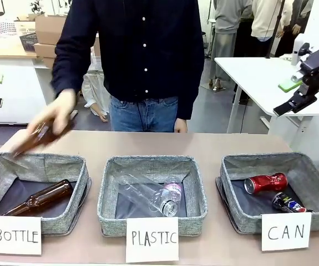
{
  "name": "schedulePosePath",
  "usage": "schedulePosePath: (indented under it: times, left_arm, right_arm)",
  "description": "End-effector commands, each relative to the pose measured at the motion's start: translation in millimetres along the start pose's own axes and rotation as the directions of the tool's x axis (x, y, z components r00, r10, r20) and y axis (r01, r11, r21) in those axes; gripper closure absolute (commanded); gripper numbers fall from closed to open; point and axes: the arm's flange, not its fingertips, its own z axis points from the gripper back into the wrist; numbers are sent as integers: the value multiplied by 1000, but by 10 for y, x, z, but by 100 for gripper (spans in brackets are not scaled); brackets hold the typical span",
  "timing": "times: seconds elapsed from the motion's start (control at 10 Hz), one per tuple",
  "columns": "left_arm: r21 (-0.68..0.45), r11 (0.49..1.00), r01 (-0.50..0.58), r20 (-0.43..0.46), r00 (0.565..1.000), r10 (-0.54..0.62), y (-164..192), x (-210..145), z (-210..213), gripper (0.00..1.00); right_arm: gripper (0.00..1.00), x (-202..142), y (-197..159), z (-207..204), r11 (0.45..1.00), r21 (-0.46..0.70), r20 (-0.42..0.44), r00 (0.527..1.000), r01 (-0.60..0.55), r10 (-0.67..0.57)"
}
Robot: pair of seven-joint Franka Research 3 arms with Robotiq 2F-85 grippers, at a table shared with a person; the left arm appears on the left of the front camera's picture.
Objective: Sort the can waste into the basket.
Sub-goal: Pick up the can waste from the table and place it in the right Fabric basket.
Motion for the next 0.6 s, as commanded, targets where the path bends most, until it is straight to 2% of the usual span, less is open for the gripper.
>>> schedulePosePath:
  times: [0.0,0.5]
  left_arm:
    - [-8,1000,15,-5,1000,-15,-6,4,6,0]
    - [-8,1000,15,-5,1000,-15,-6,4,6,0]
  right_arm:
    - [0,5,9,13,1000,-18,8,1000,-21,21]
    - [0,5,9,13,1000,-18,8,1000,-21,21]
